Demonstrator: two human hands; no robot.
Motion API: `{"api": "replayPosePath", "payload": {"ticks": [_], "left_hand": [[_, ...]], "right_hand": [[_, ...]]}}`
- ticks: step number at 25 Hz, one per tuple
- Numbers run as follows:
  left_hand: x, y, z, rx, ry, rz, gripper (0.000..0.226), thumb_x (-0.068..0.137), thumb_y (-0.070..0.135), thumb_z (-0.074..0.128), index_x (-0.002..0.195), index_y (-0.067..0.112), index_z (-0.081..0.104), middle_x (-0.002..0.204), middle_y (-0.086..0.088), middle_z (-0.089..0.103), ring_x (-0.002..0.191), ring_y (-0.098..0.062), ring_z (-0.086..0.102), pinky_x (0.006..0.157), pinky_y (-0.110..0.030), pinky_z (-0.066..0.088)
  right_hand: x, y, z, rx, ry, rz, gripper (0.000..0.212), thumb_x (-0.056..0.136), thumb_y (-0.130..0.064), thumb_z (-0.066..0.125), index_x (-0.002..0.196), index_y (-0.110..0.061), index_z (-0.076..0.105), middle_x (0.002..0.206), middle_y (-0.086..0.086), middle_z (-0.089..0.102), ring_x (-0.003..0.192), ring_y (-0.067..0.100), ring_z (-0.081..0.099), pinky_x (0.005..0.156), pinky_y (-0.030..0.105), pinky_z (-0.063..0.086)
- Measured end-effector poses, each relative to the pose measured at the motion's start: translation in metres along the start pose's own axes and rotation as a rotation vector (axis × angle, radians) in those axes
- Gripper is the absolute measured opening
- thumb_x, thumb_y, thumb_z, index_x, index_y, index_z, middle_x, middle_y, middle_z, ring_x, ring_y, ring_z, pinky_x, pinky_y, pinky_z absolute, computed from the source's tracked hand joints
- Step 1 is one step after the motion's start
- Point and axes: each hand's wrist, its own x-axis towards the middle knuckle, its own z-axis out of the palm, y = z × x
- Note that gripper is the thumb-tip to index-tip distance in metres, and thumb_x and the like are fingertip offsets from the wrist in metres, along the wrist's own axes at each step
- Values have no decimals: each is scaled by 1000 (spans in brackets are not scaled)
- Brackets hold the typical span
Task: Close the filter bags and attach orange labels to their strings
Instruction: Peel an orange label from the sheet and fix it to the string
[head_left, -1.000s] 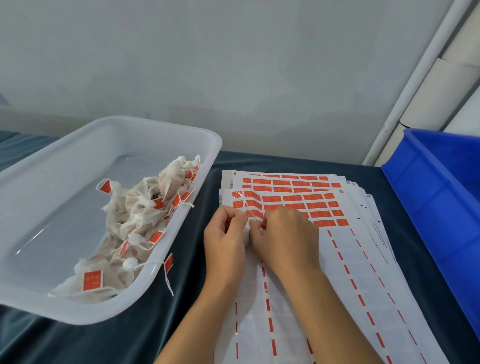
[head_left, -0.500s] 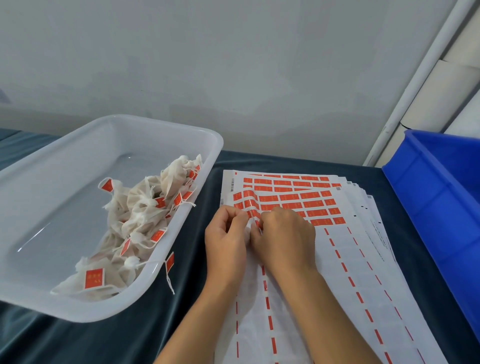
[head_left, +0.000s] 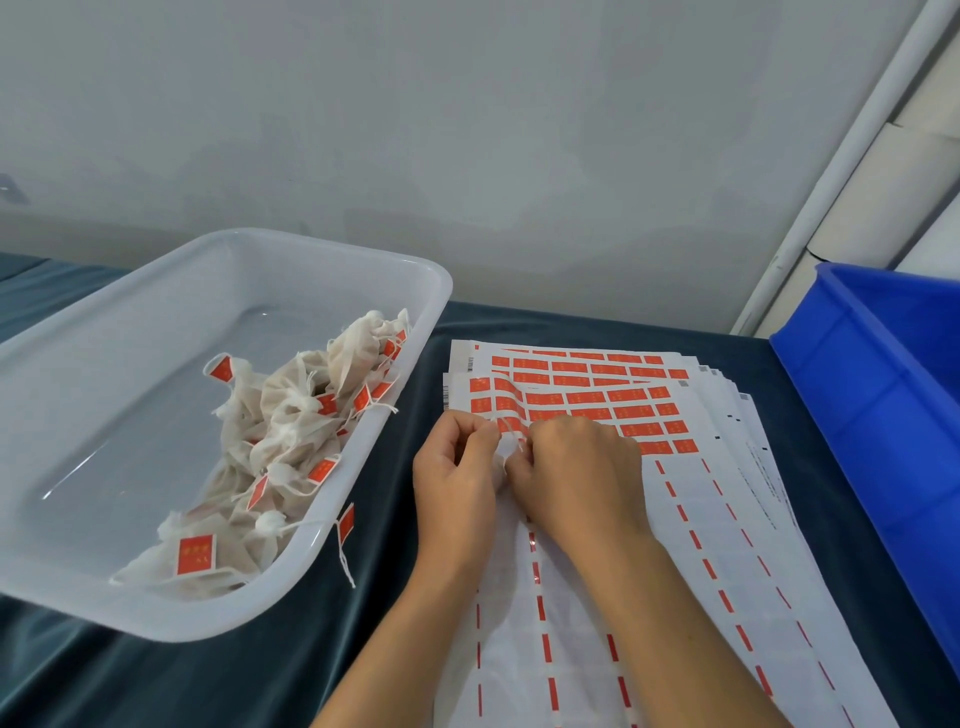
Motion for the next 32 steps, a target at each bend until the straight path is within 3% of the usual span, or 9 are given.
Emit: {"api": "replayPosePath", "payload": {"ticks": [5,12,21,24,27,32], "left_hand": [[-2,1,1,28,4,10,26,103,16,59,77,22,63,90,8,77,88,-2,74,65,-8,53],[-2,2,2,16,-2,13,29,103,15,58,77,25,64,95,11,78,93,-3,75,67,-8,54],[0,0,0,58,10,19,27,103,16,59,78,26,64,91,10,77,90,-4,74,66,-8,53],[0,0,0,40,-2,9,26,103,18,59,78,26,64,92,12,77,89,-2,74,65,-8,53],[-1,-1,0,66,25,16,23,102,17,60,79,21,64,87,14,75,86,5,71,60,-4,49],[-1,-1,2,57,32,-11,20,104,20,60,84,19,65,93,27,74,89,16,67,55,1,45]], "right_hand": [[1,7,0,-5,33,-46,29,100,-49,57,117,-29,71,111,-7,75,84,14,69,78,22,52],[-3,12,7,50,37,-63,47,93,-67,55,124,-34,66,126,-10,67,105,14,65,92,29,53],[-3,12,9,130,81,-28,28,96,-53,60,110,-31,72,114,-10,71,89,9,58,90,26,53],[0,15,9,195,87,13,21,97,-49,62,103,-30,70,104,-9,70,78,8,56,81,20,52],[6,26,7,307,65,82,13,97,-43,65,91,-31,63,94,-11,65,66,6,54,65,9,39],[11,54,-9,594,109,202,16,99,-36,66,85,-29,63,81,-17,64,68,7,63,59,9,40]]}}
